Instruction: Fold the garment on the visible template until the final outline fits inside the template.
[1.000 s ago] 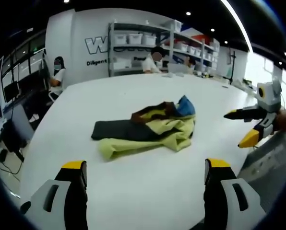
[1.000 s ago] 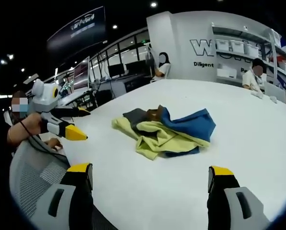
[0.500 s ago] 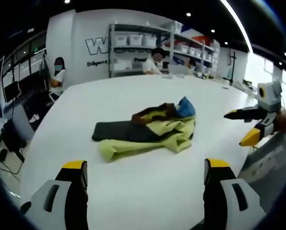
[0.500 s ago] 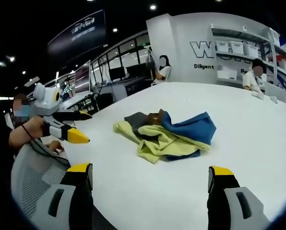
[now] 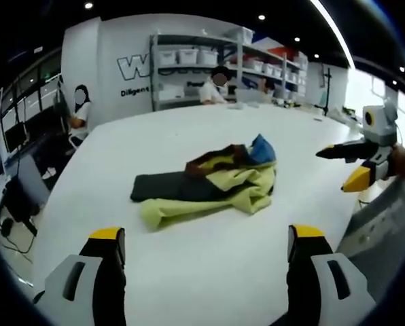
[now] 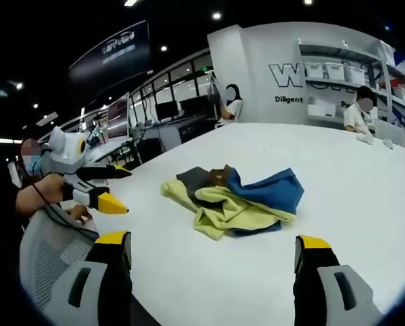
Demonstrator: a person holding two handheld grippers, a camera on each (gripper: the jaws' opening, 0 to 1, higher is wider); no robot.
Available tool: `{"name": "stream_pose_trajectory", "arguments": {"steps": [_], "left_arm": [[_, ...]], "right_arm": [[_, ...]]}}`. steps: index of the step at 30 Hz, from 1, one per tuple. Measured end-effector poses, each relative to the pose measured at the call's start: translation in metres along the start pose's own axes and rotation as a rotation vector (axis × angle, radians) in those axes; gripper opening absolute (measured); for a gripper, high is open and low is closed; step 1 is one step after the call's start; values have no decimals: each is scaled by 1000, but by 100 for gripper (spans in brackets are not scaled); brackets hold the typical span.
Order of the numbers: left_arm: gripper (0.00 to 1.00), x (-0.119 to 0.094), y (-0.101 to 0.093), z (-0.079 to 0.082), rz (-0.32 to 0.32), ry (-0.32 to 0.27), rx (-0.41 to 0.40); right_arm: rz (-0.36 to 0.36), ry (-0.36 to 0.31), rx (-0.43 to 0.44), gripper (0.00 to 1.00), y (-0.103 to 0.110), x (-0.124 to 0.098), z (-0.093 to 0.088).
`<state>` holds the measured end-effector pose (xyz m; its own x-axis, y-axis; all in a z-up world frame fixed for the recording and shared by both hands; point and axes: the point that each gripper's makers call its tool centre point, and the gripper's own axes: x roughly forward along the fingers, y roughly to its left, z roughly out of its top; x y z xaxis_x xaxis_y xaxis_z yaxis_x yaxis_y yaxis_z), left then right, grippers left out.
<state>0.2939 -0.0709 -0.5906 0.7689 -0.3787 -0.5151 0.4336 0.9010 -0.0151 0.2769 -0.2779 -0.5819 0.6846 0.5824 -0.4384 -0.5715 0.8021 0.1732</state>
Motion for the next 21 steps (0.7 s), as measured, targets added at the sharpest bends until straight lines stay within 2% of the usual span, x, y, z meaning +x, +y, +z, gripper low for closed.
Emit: {"name": "stream_pose_trajectory", "arguments": {"steps": [3,10,14,21], "left_arm": [[96,0,0,2,-11,-4,-11],[96,-4,16,10,1,-21,-27],[95,-2,27,15,18,-14,-8],[94,8,35,30,21,-23,14]], "right_arm": [[-1,0,-2,99,-2,0,2],[8,-27,19,99,-7,2,16],[15,-32,10,99,-10,7,24],[21,-31,-28,99,-18,16,37]]}}
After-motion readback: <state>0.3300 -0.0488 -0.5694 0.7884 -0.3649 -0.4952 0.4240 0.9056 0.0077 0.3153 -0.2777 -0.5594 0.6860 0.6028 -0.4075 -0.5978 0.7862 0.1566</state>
